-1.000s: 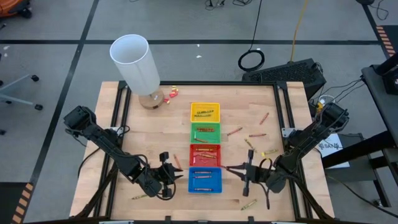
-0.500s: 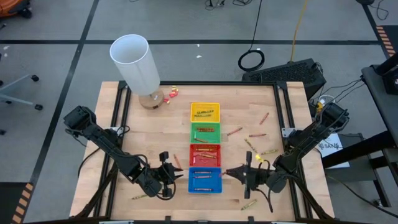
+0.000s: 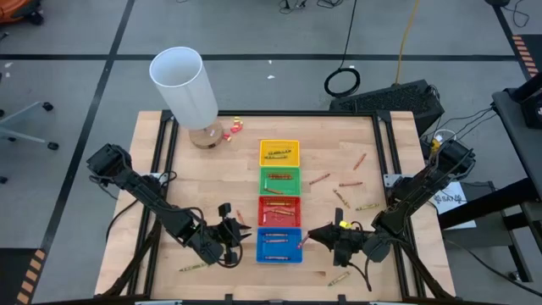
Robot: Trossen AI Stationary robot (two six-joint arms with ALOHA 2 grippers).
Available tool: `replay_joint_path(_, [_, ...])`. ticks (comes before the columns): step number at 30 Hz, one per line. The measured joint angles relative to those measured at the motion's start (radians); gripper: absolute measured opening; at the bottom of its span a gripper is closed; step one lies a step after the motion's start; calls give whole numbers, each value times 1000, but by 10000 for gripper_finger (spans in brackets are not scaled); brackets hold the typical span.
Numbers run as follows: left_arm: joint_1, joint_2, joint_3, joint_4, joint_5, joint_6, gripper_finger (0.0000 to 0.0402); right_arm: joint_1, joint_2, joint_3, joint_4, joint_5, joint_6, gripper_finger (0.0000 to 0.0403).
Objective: Sort crayons
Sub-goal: Put the red crayon into the blue bin
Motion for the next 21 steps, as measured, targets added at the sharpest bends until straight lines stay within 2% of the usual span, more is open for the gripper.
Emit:
replay_joint_path(8, [3, 0, 0, 0, 1, 0, 85, 0, 0, 0, 0, -6, 55, 8])
replay_joint_path(15, [3, 0, 0, 0, 2, 0, 85, 0, 0, 0, 0, -78, 148, 8])
replay_joint_path(21, [3, 0, 0, 0, 6, 0, 85, -3, 0, 0, 0, -74, 294, 8])
